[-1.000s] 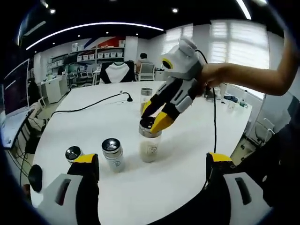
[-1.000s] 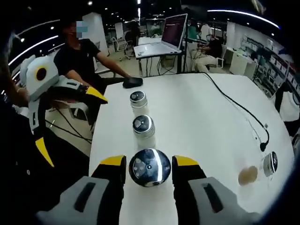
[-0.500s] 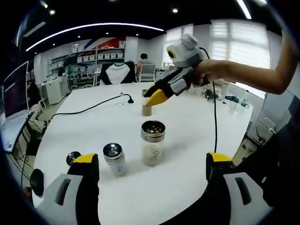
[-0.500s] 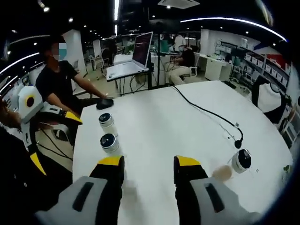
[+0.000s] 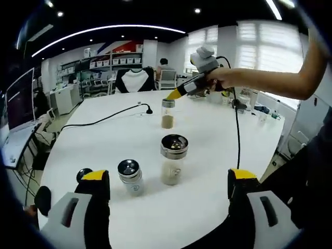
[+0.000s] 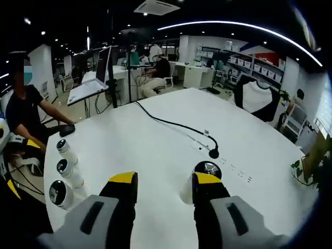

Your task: Rotate the seasoning bottle until the label or dispensing opening points toward the visible target arrow and the bottle remains upright within the marked orientation range

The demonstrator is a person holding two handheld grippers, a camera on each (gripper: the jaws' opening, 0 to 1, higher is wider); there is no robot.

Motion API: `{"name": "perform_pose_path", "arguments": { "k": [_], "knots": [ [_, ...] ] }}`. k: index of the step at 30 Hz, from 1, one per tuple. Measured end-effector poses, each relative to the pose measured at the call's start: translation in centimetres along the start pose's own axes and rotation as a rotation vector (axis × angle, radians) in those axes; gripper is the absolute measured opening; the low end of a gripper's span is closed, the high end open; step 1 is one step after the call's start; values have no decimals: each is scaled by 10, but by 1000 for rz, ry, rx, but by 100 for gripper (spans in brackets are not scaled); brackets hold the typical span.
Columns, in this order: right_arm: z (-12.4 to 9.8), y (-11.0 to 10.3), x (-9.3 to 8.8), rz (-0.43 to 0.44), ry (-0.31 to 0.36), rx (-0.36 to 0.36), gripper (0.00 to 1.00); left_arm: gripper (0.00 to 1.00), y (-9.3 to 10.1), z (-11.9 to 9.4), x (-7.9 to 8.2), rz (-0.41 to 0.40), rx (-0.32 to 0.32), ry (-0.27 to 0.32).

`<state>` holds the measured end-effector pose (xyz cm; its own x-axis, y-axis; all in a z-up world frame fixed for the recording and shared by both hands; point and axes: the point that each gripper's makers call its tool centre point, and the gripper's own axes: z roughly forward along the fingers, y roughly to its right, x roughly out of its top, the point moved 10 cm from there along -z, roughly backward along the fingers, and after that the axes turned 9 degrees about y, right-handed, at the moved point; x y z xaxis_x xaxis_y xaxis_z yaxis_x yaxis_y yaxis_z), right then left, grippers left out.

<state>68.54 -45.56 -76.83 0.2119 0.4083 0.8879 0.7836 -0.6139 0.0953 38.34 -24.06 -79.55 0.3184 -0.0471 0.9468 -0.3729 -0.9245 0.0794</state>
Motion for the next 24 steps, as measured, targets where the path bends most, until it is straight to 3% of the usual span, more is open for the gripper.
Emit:
{"name": "perform_pose_path", "arguments": {
  "k": [5,7,19,24],
  "knots": [
    [20,27,-5,24,1,-88,40,100,-2,0,0,-9,18,-7],
    [28,35,-8,76,10,-111,40,99,-3,-1,0,-12,24,-7],
    [54,48,-28,92,-53,-125,39,98,-9,-7,1,-36,81,-4],
    [59,49,-35,95,-80,-126,37,97,-8,-10,-4,-33,86,-32]
  ]
}}
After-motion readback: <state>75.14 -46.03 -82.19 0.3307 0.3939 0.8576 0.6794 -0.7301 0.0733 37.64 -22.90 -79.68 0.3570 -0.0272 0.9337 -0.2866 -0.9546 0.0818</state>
